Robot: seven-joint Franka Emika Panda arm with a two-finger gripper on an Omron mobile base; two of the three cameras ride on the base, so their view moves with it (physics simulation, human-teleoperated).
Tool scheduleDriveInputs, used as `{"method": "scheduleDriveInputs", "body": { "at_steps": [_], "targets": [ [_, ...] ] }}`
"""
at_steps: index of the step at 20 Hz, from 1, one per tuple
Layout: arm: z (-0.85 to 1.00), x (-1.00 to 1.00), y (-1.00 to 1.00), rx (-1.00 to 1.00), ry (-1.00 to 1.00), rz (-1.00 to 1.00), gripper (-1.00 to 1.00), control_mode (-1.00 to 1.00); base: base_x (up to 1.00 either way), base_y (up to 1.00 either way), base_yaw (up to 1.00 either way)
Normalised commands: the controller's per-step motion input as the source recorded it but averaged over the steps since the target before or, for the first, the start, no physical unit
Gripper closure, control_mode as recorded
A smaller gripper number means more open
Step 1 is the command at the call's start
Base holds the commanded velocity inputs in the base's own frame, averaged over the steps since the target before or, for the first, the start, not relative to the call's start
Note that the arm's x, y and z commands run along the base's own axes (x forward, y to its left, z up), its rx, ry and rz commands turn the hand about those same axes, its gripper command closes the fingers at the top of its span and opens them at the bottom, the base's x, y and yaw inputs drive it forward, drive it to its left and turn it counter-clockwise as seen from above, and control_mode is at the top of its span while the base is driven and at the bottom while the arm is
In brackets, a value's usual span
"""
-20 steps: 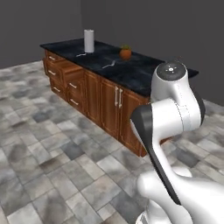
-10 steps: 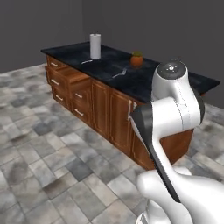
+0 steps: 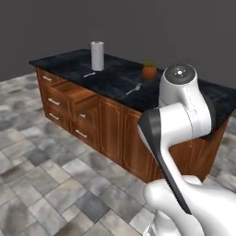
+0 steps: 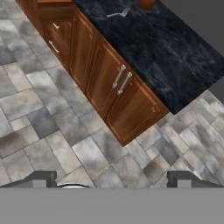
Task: Organize the utensils by type. Pick up the wooden spoons from the counter and place them in the open cabinet. Then pick up the metallic utensils from the counter and place them in the open drawer.
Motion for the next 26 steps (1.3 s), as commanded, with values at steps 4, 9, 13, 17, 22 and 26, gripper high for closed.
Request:
{"method": "scheduleDriveInputs", "body": {
  "at_steps": [4,9,13,17,22,26],
  "targets": [
    [0.0,0.0,0.0,0.0,0.0,0.0,-1.0,1.0,0.9,0.42,-0.4],
    [0.0,0.0,0.0,0.0,0.0,0.0,-1.0,1.0,0.81,0.36,-0.45],
    [0.0,0.0,0.0,0.0,0.0,0.0,-1.0,1.0,0.74,0.32,-0.48],
    [0.0,0.0,0.0,0.0,0.0,0.0,-1.0,1.0,0.78,0.41,-0.42],
    [0.0,0.0,0.0,0.0,0.0,0.0,-1.0,1.0,0.8,0.51,-0.37],
    [0.0,0.0,0.0,0.0,0.0,0.0,-1.0,1.0,0.8,0.43,-0.39]
  ]
}}
